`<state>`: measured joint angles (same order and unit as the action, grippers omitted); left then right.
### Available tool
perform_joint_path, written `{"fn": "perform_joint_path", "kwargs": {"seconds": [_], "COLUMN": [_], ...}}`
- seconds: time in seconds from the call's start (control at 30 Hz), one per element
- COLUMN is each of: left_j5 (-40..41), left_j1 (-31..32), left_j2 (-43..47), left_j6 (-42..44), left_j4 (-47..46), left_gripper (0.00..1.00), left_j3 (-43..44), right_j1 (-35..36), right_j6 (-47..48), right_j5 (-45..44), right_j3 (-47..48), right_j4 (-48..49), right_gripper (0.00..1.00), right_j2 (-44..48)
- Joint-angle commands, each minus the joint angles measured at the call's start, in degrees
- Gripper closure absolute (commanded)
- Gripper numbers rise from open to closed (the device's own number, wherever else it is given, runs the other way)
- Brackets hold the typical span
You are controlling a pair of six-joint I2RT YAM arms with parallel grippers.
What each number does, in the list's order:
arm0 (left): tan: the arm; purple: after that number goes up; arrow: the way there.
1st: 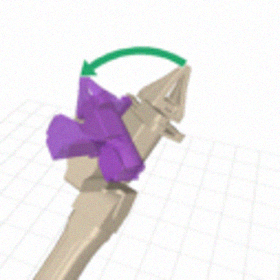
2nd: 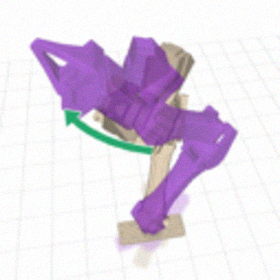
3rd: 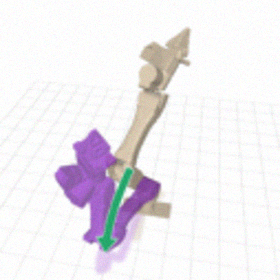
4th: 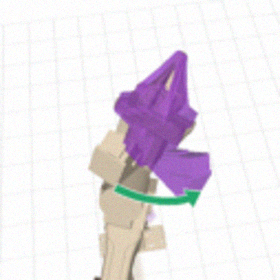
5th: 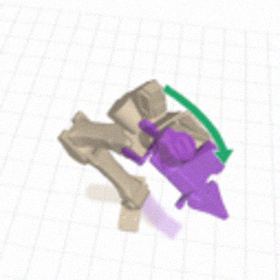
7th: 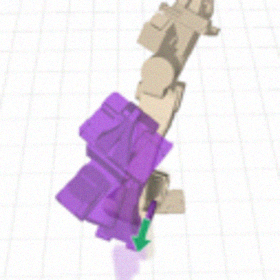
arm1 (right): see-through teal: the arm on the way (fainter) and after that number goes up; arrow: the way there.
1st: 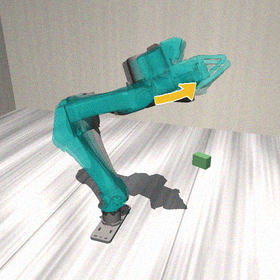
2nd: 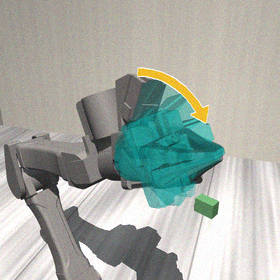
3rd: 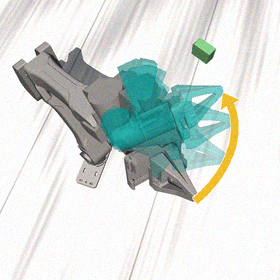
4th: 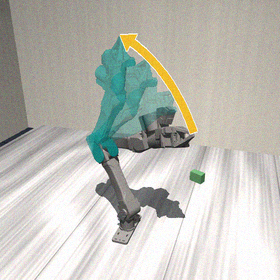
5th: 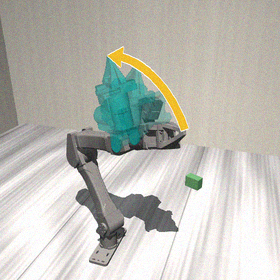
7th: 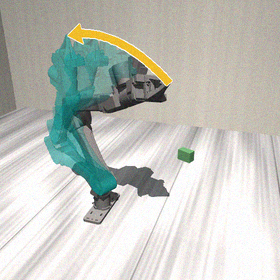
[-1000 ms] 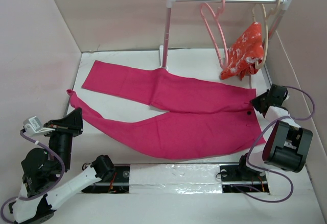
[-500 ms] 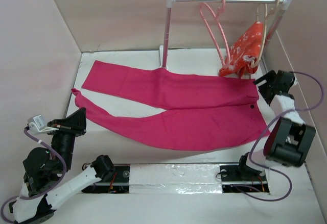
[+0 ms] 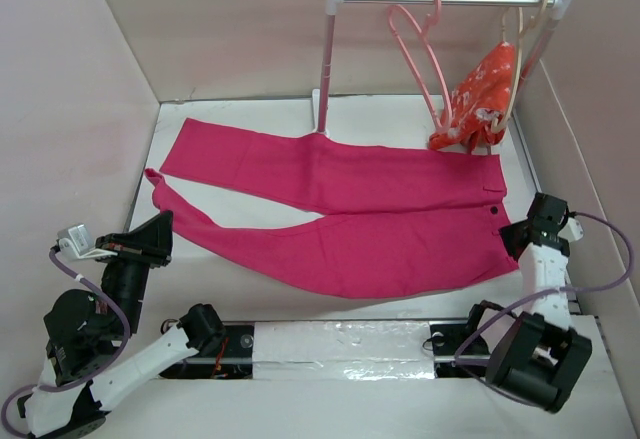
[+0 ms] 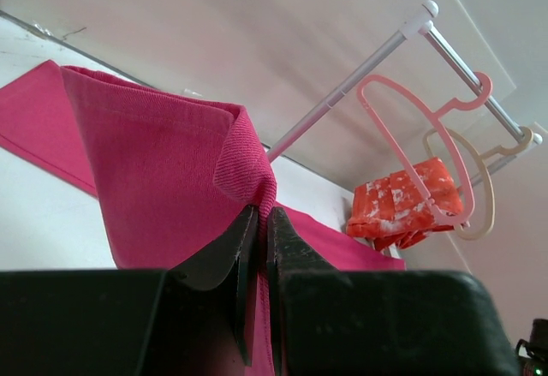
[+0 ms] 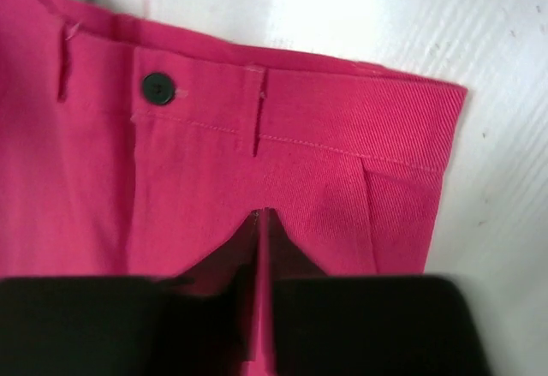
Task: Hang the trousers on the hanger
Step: Flatten out the trousers at the center of the board, then fold the trousers at the center of the board.
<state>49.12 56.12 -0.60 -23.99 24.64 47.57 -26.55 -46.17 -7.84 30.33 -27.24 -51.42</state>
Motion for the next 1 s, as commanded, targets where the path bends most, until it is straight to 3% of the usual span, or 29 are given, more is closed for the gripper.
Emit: {"fn": "perform_joint_path", "kwargs": {"seconds": [0.0, 0.1, 0.13, 0.3, 0.43, 0.67, 0.73, 0.83, 0.97], "left_j5": [-1.0, 0.1, 0.3, -0.2, -1.4, -3.2, -3.7, -3.9, -3.9], "left_j1": [-0.3, -0.3, -0.3, -0.3, -0.3, -0.3, -0.3, -0.3, -0.3], "left_j2": [1.7, 3.3, 3.8, 4.8, 3.2, 2.5, 2.4, 2.5, 2.4], "left_j6": [0.7, 0.4, 0.3, 0.6, 0.6, 0.7, 0.8, 0.8, 0.9], "left_j4": [-3.6, -3.5, -3.5, -4.0, -4.3, -4.6, -4.8, -4.9, -5.0], "left_gripper": [1.0, 1.0, 1.0, 1.0, 1.0, 1.0, 1.0, 1.0, 1.0], "left_j3": [0.7, 0.9, 0.9, 0.7, 0.9, 0.7, 0.6, 0.4, 0.2], "right_j1": [-0.2, -0.7, -1.2, -6.8, -6.9, -7.5, -7.5, -7.5, -7.5], "right_j6": [-0.6, -2.3, -2.9, -5.9, -8.1, -6.9, -5.6, -3.3, -0.1], "right_j5": [-2.5, -2.9, -2.5, 1.9, 1.1, -1.2, -0.8, 2.9, 7.0], "right_j3": [7.1, 7.6, 6.9, 0.9, 2.1, 6.2, 7.5, 8.3, 12.4], "right_j4": [-9.5, -10.8, -10.2, -4.1, -5.2, -2.2, -0.9, 4.8, 6.9], "right_gripper": [0.69, 0.17, 0.11, 0.13, 0.21, 0.53, 0.67, 0.96, 1.0], "right_j2": [-5.3, -7.5, -7.3, -7.5, -11.7, -19.9, -22.6, -24.0, -30.1]}}
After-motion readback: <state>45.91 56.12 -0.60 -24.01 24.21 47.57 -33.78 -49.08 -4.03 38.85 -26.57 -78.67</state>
